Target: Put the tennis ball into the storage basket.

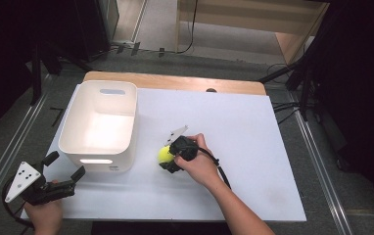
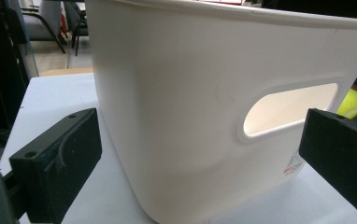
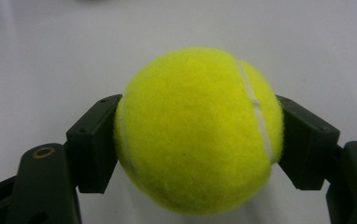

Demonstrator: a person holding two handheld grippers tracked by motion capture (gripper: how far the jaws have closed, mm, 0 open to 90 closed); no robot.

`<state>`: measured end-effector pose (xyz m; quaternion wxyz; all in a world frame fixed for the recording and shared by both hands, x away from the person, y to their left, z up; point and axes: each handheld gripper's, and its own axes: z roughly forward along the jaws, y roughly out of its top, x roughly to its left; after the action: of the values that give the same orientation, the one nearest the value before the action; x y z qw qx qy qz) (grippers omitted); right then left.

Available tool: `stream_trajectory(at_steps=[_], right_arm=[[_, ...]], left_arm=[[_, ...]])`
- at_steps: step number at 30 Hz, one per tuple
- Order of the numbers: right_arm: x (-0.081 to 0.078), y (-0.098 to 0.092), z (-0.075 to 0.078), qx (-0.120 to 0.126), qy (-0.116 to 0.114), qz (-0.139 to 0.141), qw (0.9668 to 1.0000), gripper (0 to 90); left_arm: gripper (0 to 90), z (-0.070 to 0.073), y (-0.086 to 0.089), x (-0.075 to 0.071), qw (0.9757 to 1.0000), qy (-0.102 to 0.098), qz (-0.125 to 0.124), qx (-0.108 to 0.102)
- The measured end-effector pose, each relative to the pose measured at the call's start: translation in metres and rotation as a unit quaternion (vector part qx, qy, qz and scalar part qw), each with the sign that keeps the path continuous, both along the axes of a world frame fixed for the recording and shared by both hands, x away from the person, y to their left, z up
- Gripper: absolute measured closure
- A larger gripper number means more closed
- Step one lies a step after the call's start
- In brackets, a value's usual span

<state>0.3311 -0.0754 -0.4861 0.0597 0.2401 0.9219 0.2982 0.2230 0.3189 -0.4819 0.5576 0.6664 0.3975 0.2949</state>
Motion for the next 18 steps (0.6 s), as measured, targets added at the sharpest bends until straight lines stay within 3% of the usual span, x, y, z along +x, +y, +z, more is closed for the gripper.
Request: stream_trajectory(at_steps=[18], right_arm=[[0.002, 0.001, 0.012, 0.010, 0.003, 0.012, 0.9999, 23.0]], left_arm=[[0.0, 0.000, 0.000, 0.000, 1.0000, 0.000, -0.001, 0.001]])
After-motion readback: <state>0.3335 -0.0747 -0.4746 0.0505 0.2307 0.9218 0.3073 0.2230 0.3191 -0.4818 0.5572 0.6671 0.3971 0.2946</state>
